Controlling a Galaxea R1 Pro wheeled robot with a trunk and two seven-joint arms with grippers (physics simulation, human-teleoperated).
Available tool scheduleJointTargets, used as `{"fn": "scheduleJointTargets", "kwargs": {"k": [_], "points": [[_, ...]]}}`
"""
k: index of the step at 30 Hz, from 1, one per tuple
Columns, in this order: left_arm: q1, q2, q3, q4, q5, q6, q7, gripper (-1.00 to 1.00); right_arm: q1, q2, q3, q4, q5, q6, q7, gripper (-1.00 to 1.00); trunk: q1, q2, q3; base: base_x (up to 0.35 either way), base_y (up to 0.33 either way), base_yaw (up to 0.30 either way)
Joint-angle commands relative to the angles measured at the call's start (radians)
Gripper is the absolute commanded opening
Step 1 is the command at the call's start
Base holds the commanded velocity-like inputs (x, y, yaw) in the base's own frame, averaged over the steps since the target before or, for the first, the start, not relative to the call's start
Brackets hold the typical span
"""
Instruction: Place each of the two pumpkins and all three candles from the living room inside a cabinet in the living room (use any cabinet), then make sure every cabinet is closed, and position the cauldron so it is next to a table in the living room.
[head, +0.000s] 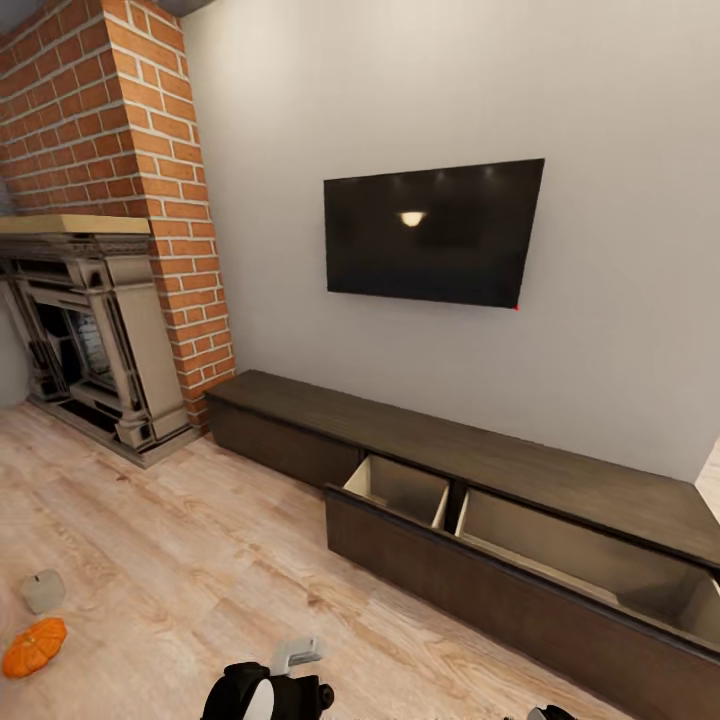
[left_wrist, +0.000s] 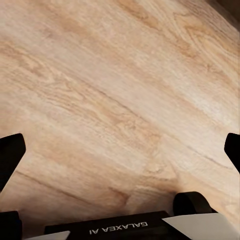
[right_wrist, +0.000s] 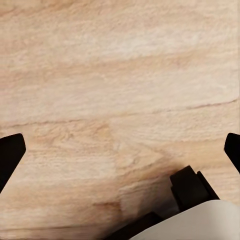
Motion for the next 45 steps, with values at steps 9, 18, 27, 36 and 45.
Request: {"fn": "scheduleJointTargets", "kwargs": {"k": [9, 18, 27, 36, 45], "points": [[-0.001, 0.0, -0.001, -0.001, 0.01, 0.002, 0.01, 1.0, 0.0, -0.001, 0.005, -0.003, -0.008, 0.004, -0.007, 1.0, 0.0, -0.001, -0.007, -0.122, 0.0, 0.275], [-0.001, 0.0, -0.001, -0.001, 0.01, 0.002, 0.01, 1.0, 0.0, -0.001, 0.005, -0.003, -0.008, 0.004, -0.007, 1.0, 0.0, -0.001, -0.012, -0.069, 0.0, 0.274], [-0.001, 0.0, -0.001, -0.001, 0.01, 0.002, 0.01, 1.0, 0.0, -0.001, 0.005, -0.003, -0.008, 0.003, -0.007, 1.0, 0.0, -0.001, -0.018, -0.004, 0.0, 0.274], [-0.001, 0.0, -0.001, -0.001, 0.01, 0.002, 0.01, 1.0, 0.0, -0.001, 0.005, -0.003, -0.008, 0.003, -0.007, 1.0, 0.0, -0.001, -0.023, 0.0, 0.0, 0.274], [-0.001, 0.0, 0.0, -0.001, 0.01, 0.002, 0.01, 1.0, 0.0, -0.001, 0.005, -0.001, -0.008, 0.003, -0.007, 1.0, 0.0, -0.001, -0.029, 0.0, 0.0, 0.273]]}}
